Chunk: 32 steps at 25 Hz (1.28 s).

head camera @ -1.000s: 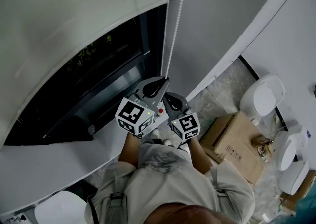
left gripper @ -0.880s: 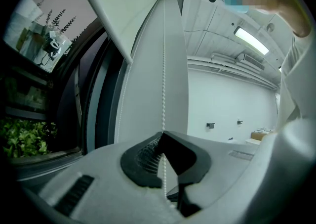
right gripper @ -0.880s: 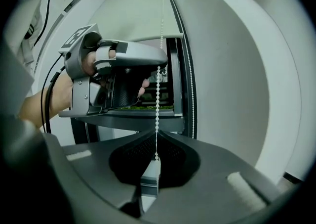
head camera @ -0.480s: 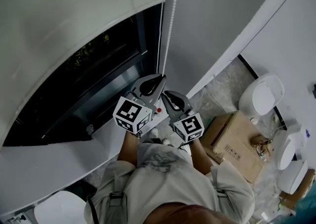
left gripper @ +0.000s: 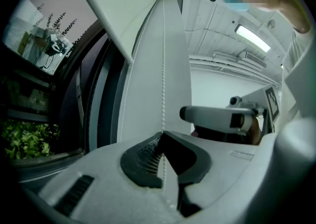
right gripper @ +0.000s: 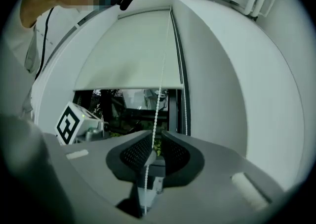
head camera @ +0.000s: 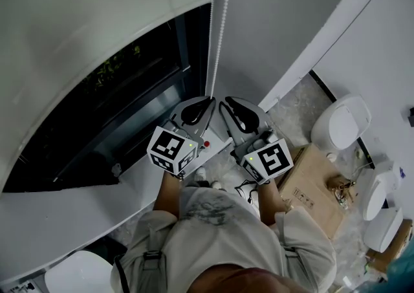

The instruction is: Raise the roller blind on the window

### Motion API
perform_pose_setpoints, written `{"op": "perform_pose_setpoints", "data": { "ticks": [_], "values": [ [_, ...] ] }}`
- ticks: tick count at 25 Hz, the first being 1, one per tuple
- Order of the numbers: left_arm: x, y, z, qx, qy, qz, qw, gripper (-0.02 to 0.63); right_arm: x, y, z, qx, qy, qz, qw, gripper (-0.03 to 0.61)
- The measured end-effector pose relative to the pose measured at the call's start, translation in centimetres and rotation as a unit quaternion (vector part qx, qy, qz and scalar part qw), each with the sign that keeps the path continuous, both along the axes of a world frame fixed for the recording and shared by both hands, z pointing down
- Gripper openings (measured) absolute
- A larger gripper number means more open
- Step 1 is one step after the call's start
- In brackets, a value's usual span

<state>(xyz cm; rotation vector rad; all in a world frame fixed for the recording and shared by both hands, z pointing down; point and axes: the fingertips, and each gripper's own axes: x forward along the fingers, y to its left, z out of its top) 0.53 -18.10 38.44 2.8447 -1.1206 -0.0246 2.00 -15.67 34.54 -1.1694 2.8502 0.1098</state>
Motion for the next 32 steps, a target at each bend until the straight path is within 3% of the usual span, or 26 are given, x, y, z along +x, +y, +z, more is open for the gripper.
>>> {"op": "perform_pose_setpoints", "data": {
  "ticks": [16, 18, 22, 27, 32],
  "values": [
    [0.3, 0.0, -0.2, 0.002, -0.004, -0.004, 1.0000, 0.011, -2.4, -3.2, -11.3, 0.085, 0.005, -0.035, 0.996, 0.087],
    [0.3, 0.1, -0.1, 0.002, -0.004, -0.004, 1.0000, 0.011, -2.6, -3.4, -11.8, 0.087, 0.005, -0.035, 0.996, 0.086],
    [0.2, 0.1, -0.2, 0.004, -0.003, -0.005, 1.0000, 0.011, -2.7, -3.3, -12.2, 0.085, -0.008, -0.039, 0.996, 0.015],
    [-0.3, 0.1, 0.1, 0.004, 0.002, -0.007, 1.0000, 0.011, -2.6, -3.0, -12.0, 0.090, -0.038, -0.033, 0.995, 0.012],
    [-0.2, 0.1, 1.7, -0.010, -0.007, -0.008, 0.9999, 0.011, -2.8, -2.9, -10.5, 0.086, -0.022, -0.025, 0.996, 0.011]
  ]
}}
